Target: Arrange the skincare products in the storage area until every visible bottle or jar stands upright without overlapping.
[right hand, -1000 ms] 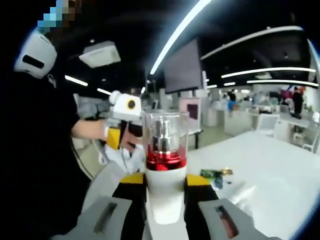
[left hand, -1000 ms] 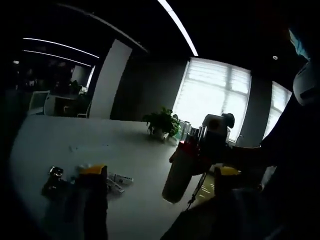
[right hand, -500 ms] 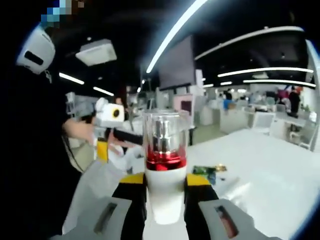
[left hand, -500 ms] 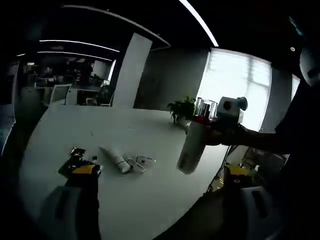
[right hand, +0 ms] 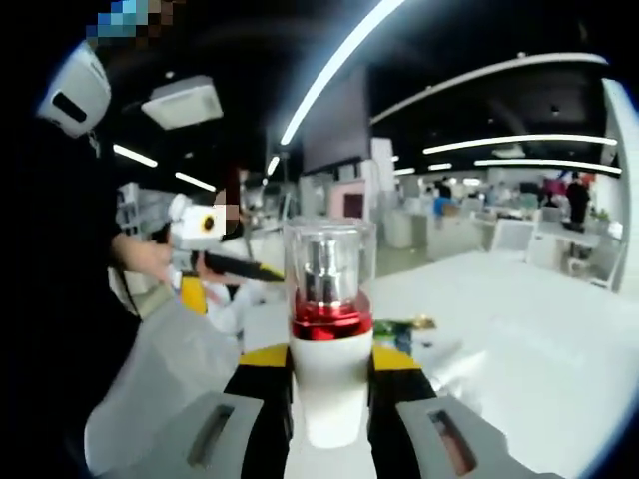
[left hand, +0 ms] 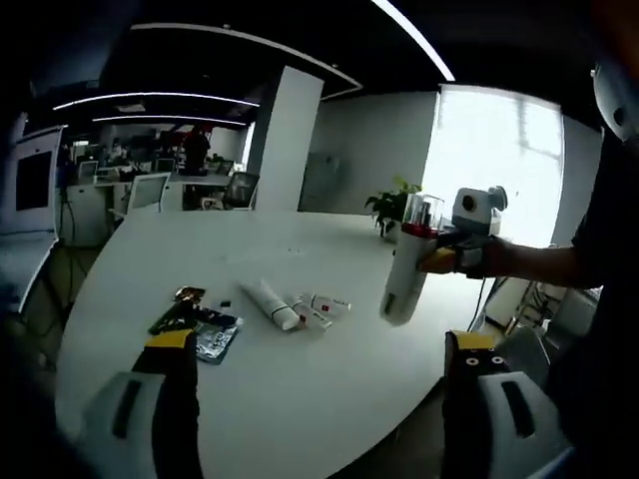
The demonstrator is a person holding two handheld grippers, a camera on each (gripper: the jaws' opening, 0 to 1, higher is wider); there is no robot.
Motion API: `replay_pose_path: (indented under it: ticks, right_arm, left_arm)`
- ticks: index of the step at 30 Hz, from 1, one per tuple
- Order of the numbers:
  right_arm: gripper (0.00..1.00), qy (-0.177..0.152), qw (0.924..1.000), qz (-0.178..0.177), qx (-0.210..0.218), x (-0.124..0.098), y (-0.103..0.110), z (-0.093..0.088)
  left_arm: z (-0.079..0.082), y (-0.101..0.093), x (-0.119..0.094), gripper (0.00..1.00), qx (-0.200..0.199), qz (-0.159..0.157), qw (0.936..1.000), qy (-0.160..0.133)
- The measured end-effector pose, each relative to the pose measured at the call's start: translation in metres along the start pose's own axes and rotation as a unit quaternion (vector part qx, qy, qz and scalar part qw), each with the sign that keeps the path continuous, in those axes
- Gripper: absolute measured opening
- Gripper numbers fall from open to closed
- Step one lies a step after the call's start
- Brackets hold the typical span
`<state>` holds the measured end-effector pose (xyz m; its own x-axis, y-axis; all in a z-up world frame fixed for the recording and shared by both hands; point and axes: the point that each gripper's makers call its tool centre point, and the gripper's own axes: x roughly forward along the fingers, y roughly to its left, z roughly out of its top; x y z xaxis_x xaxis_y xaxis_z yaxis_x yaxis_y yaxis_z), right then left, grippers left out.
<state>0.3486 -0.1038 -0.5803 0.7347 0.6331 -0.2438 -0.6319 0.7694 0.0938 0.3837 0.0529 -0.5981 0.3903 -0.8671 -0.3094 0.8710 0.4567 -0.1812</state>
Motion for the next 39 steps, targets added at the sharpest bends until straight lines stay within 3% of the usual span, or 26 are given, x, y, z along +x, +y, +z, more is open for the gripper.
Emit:
replay_pose_path:
  ticks: [2,6,9,16,17,19,25,28,34,39]
  right_arm:
    - [0.19,0.002,1.0000,-0.004,0.004,0.000,-0.008,-0.007]
    - [0.20,0.011,0.9998,-0.010,0.015,0.003,-0.025,-0.021]
    - [0.20,0.019,0.9996,-0.013,0.016,0.007,-0.033,-0.030]
    - [0.20,0.023,0.9995,-0.019,0.014,0.019,-0.048,-0.046]
    - [0.20,0.025,0.9994,-0.018,0.015,0.021,-0.050,-0.050]
    - [0.20,0.029,0.9993,-0.018,0.015,0.023,-0.052,-0.056]
    - [0.20,0.029,0.9991,-0.026,0.017,0.024,-0.064,-0.073]
    - [0.20,0.027,0.9989,-0.035,0.015,0.023,-0.076,-0.086]
    - [0.20,0.033,0.9984,-0.045,0.000,0.028,-0.084,-0.103]
    - [0.20,0.026,0.9984,-0.049,-0.003,0.030,-0.095,-0.110]
  left_arm:
    - [-0.005,0.009,-0.003,0.96,0.022,0.021,0.9995,0.002]
    - [0.006,0.022,-0.012,0.99,0.031,0.056,0.9972,-0.038]
    - [0.001,0.031,-0.019,0.99,0.060,0.077,0.9951,-0.016]
    - [-0.008,0.040,-0.023,0.99,0.040,0.086,0.9950,-0.031]
    - [-0.008,0.041,-0.023,0.99,0.045,0.089,0.9947,-0.027]
    - [-0.001,0.039,-0.022,0.99,0.062,0.086,0.9931,-0.050]
    - [-0.014,0.033,-0.014,0.99,0.091,0.075,0.9927,-0.026]
    - [-0.009,0.028,-0.016,0.98,0.108,0.068,0.9910,-0.041]
    - [-0.002,0.031,-0.021,0.96,0.084,0.065,0.9924,-0.063]
    - [-0.004,0.031,-0.021,0.95,0.084,0.067,0.9923,-0.062]
